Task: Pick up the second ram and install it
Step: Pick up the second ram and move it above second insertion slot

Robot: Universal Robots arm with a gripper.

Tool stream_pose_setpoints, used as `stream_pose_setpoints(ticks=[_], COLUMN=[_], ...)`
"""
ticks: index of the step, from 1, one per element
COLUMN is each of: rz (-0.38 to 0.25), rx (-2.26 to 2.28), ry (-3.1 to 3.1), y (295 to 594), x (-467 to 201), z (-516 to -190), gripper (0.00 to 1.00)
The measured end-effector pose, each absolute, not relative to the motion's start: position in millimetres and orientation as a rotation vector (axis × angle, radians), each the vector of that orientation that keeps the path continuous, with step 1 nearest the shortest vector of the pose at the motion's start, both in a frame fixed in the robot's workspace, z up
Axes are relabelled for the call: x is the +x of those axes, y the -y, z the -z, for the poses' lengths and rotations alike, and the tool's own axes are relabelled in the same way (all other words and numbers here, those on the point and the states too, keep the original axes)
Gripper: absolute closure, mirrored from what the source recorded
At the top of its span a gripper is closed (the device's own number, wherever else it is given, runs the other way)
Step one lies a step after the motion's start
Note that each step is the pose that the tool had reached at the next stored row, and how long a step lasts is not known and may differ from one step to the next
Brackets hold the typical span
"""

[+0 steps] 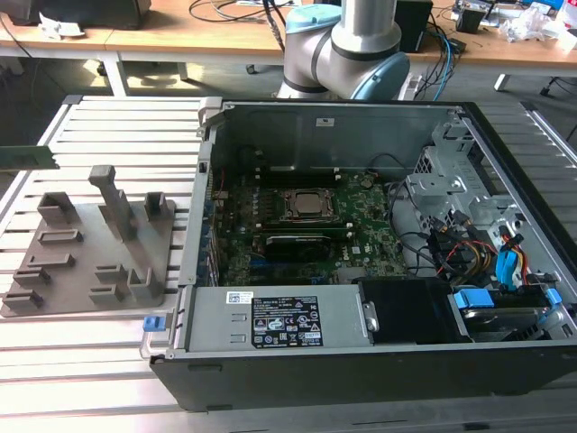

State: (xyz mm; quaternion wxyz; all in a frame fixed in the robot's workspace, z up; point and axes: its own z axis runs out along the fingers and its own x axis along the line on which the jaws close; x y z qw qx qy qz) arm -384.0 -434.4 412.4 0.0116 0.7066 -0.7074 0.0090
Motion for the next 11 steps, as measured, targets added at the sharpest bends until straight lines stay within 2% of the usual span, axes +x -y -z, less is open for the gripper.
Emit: stream_pose_setpoints(ticks=[6, 11], rz=[-0.024, -0.024], rx=[2.206, 2.205], ry=[2.208, 2.208], y=[435, 434], x=[-382, -335], z=[-413, -413], gripper=[0.86, 0.86])
